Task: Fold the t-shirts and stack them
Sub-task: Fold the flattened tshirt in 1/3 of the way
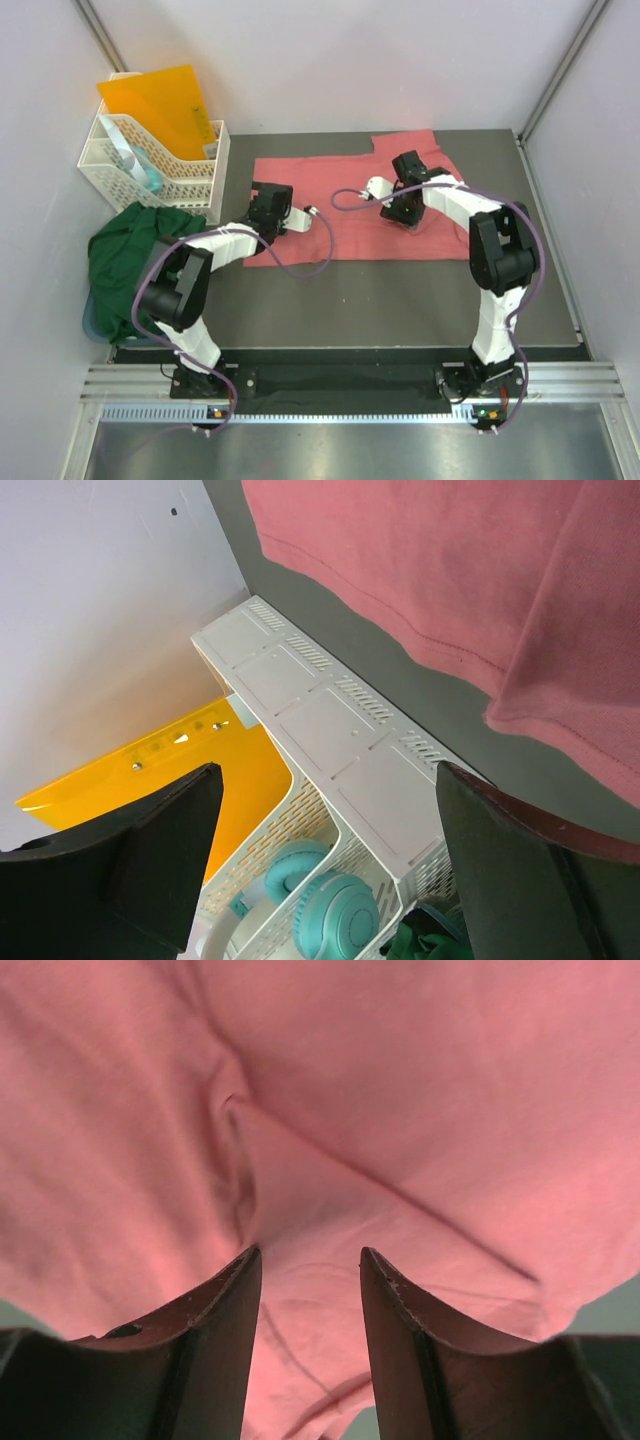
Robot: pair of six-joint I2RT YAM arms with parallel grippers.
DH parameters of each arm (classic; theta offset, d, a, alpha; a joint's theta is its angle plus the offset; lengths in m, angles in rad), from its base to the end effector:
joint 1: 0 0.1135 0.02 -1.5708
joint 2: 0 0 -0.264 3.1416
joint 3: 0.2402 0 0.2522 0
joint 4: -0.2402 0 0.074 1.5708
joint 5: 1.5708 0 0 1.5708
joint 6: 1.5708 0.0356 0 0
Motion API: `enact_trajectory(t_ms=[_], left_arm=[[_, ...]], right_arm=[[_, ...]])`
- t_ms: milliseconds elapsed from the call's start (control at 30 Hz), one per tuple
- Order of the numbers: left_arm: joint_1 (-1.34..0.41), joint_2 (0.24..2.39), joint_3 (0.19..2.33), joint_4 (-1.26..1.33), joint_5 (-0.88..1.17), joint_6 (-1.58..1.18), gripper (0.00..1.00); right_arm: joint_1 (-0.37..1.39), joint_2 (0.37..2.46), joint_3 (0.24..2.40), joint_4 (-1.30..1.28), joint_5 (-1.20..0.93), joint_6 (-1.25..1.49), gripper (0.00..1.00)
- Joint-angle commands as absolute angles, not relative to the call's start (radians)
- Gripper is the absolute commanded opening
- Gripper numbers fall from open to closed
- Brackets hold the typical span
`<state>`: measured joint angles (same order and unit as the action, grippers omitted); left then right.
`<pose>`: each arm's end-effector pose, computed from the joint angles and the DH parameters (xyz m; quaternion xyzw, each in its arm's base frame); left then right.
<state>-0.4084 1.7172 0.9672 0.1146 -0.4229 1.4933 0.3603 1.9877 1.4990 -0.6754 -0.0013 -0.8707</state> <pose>0.3402 -0.1313 0.1884 0.6554 0.5841 0.3880 0.2808 0.3881 0.1462 0.1922 -0.5656 0.7996 -0.0504 0.1956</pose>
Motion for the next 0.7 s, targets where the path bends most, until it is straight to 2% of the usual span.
enact_trajectory(t_ms=[0, 667], left_arm=[[-0.403, 1.736, 1.005, 0.175, -0.405, 1.482, 0.92], [-0.403, 1.738, 1.005, 0.175, -0.411, 1.494, 0.92]], right_arm=[[0.376, 1.884, 1.462, -0.681, -0.025, -0.873, 0.44], [0.379, 1.845, 1.332, -0.609, -0.005, -0.835, 0.37]])
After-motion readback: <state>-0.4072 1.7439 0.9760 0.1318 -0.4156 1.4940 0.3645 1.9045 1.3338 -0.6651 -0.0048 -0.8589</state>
